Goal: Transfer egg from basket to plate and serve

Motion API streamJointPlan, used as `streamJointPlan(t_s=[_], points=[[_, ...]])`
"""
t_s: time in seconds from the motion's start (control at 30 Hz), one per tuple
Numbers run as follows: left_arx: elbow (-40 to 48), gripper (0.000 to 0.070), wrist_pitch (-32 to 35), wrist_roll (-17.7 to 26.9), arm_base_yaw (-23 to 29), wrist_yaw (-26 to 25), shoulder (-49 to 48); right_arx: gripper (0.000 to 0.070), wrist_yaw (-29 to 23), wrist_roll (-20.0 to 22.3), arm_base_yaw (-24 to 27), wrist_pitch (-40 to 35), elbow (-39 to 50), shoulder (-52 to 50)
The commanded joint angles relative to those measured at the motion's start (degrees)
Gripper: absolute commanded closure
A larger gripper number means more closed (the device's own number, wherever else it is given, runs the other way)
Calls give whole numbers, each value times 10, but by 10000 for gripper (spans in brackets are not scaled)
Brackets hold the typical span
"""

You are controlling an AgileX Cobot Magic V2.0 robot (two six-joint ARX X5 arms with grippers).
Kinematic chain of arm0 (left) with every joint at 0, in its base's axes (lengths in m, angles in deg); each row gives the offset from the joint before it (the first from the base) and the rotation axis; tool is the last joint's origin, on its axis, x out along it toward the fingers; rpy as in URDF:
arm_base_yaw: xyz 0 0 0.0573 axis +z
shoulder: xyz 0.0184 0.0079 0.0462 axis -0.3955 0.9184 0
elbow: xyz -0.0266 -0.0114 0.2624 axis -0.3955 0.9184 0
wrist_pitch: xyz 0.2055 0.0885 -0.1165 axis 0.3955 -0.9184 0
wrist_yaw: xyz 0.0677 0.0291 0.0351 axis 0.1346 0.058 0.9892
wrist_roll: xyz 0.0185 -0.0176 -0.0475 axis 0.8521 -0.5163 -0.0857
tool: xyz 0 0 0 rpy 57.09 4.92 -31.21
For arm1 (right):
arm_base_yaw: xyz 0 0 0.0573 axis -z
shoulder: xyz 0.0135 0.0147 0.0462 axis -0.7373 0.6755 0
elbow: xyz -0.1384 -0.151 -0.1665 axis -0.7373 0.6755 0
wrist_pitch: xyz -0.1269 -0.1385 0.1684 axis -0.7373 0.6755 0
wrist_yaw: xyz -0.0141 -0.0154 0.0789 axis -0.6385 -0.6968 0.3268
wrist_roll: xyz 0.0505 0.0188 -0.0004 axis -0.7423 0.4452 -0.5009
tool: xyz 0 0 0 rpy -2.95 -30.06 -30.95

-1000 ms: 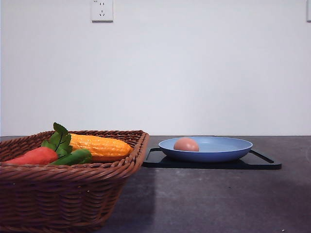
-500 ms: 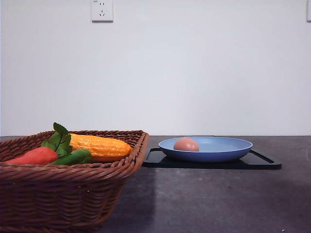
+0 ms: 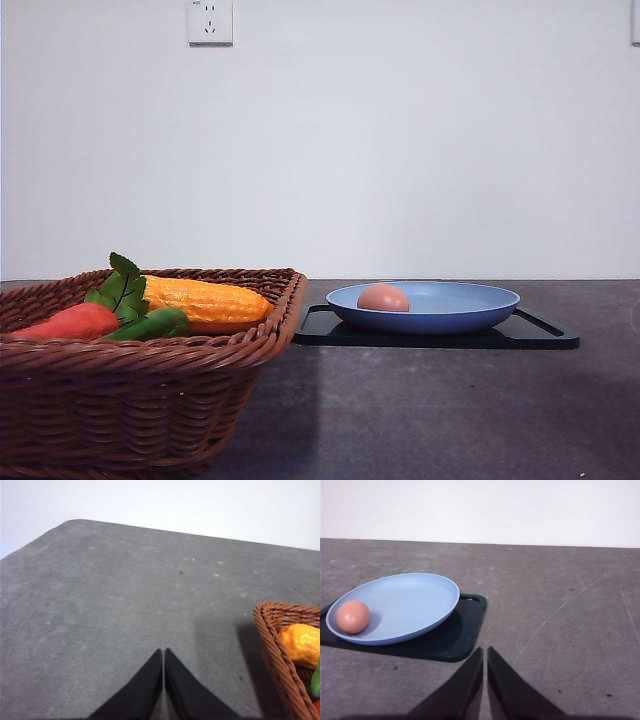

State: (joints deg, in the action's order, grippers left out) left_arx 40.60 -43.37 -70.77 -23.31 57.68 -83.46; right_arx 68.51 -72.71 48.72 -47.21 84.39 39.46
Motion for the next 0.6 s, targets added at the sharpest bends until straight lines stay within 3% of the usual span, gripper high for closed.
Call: streamJointPlan(t_s=[0.0,0.57], points=[[13,700,-10,0,2,0,-1,700,0,-7,0,-6,4,-2],[13,700,-10,0,2,0,-1,700,0,-6,0,-6,4,-2]])
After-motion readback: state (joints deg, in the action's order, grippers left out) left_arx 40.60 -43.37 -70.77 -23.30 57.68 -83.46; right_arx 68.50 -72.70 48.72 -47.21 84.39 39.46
